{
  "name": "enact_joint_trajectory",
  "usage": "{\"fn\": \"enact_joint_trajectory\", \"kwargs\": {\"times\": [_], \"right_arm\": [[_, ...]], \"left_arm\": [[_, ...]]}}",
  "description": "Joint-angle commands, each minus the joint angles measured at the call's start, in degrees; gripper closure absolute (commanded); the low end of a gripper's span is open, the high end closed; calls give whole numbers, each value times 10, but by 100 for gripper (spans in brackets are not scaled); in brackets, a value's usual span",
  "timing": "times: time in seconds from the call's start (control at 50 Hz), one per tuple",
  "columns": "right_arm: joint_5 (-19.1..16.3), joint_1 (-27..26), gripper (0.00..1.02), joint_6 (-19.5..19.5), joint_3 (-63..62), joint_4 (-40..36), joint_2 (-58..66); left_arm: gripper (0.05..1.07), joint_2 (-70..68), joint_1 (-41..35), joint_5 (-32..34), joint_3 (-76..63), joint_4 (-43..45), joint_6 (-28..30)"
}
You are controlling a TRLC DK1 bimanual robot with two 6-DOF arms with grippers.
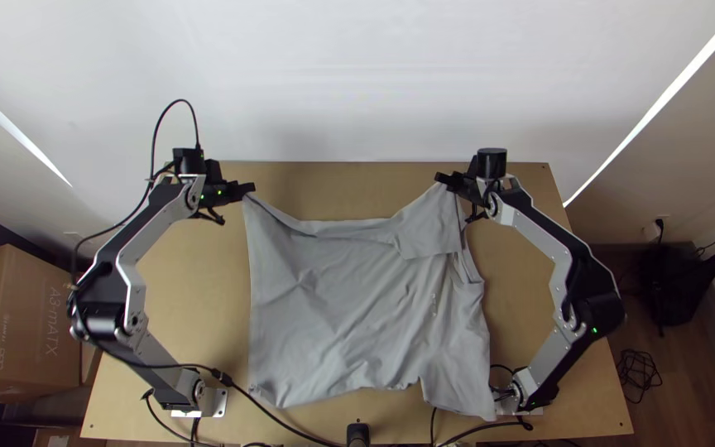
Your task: Fold the t-shirt
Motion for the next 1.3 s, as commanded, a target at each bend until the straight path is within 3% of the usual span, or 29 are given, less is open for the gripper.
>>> {"fn": "enact_joint_trajectory", "kwargs": {"times": [0.0,0.18,0.4,0.44,0.48,0.5,0.58,0.68,0.86,1.02,1.18,1.28], "right_arm": [[8,-17,100,-9,73,13,56],[17,-33,100,-8,167,13,126],[46,-38,98,-12,242,13,170],[49,-37,75,-16,242,12,170],[58,-37,46,-20,245,5,170],[63,-37,38,-23,251,-5,170],[75,-41,21,-23,282,-44,176],[84,-50,3,-22,281,-60,155],[99,-68,3,-8,230,-75,65],[92,-80,4,19,237,-238,-14],[62,-102,4,14,253,-439,-56],[52,-119,4,-11,235,-533,-84]], "left_arm": [[105,79,13,-7,92,-9,8],[105,194,15,-14,248,-68,9],[102,256,11,-36,344,-73,-2],[80,257,9,-43,347,-77,-2],[47,255,8,-43,347,-82,-2],[35,254,8,-44,348,-85,-2],[11,242,9,-43,350,-100,-3],[10,214,15,-44,344,-109,-12],[10,133,27,-43,315,-132,-19],[10,40,33,-36,278,-166,-18],[10,-44,36,-33,234,-189,-11],[10,-97,36,-29,205,-211,-8]]}}
